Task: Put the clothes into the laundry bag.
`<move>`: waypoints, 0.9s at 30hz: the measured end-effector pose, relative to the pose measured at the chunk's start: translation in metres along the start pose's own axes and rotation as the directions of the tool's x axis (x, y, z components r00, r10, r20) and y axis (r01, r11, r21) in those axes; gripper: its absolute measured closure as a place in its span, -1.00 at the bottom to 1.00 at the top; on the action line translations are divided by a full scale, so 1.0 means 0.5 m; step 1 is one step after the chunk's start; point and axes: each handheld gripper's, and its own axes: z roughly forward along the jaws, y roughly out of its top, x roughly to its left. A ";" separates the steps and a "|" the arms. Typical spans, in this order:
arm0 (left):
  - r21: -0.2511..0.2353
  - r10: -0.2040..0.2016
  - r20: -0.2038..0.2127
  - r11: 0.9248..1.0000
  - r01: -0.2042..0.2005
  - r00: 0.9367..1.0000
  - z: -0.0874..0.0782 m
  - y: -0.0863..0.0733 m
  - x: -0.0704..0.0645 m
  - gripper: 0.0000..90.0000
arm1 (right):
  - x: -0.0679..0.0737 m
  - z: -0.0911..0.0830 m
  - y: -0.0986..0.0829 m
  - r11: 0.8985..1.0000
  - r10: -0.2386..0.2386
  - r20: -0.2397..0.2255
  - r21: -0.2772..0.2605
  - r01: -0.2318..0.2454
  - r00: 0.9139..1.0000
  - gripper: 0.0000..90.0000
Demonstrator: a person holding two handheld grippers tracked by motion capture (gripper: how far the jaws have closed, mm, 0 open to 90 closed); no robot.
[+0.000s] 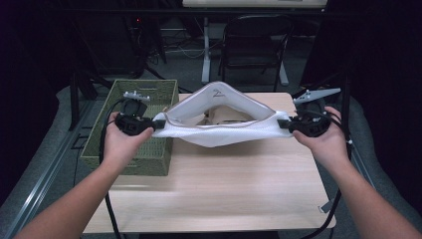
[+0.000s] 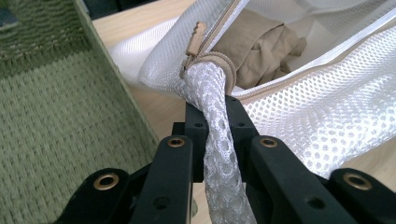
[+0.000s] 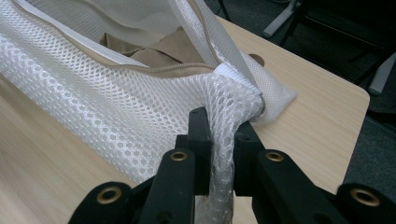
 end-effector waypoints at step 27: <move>-0.027 -0.037 0.043 0.999 0.038 0.998 0.067 -0.222 -0.035 0.84 | 0.078 0.050 -0.202 0.999 0.043 -0.032 0.007 -0.043 0.999 0.77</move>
